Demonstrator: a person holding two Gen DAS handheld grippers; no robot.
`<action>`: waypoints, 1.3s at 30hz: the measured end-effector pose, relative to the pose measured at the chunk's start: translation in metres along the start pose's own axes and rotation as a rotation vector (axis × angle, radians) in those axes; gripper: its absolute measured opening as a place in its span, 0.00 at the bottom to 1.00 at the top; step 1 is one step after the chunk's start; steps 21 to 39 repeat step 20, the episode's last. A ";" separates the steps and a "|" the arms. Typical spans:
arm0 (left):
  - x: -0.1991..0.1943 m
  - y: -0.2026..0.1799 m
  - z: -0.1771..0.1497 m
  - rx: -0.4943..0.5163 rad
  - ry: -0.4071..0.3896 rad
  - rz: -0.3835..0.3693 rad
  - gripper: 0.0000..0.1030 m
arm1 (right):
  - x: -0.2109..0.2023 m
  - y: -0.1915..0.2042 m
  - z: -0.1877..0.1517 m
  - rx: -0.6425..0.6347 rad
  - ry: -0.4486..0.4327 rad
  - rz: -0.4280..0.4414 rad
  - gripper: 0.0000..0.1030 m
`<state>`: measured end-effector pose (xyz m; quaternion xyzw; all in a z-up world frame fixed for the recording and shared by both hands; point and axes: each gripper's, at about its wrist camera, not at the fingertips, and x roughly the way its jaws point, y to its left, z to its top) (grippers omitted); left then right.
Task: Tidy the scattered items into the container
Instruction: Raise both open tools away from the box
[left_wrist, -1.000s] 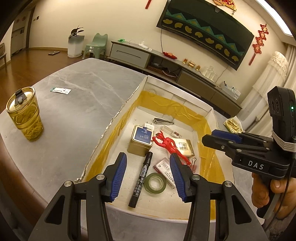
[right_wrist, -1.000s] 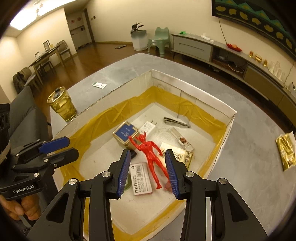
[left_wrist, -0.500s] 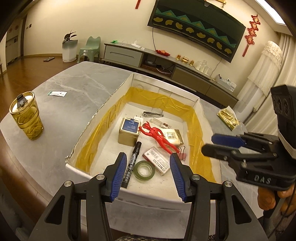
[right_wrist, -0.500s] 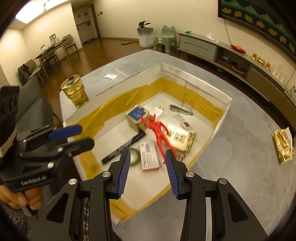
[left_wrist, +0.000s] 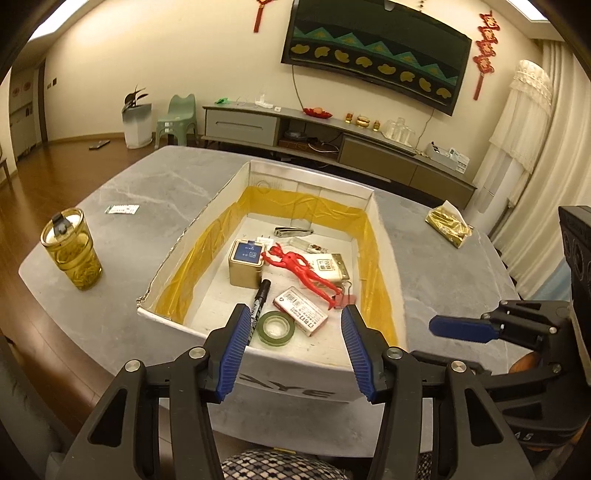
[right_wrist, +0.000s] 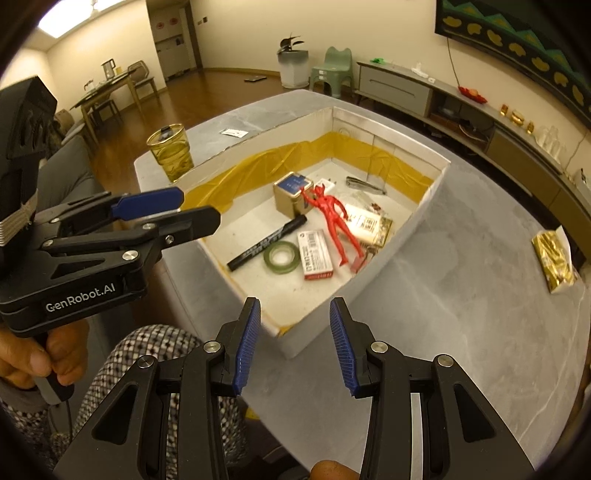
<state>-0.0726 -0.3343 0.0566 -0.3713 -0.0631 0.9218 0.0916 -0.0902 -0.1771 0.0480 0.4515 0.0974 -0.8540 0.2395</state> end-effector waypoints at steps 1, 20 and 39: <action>-0.002 -0.002 -0.001 0.005 -0.002 -0.001 0.51 | -0.001 0.001 -0.002 0.004 0.001 -0.003 0.41; -0.030 -0.019 -0.013 0.036 -0.024 -0.004 0.51 | -0.029 0.020 -0.017 0.035 -0.048 0.023 0.41; -0.030 -0.019 -0.013 0.036 -0.024 -0.004 0.51 | -0.029 0.020 -0.017 0.035 -0.048 0.023 0.41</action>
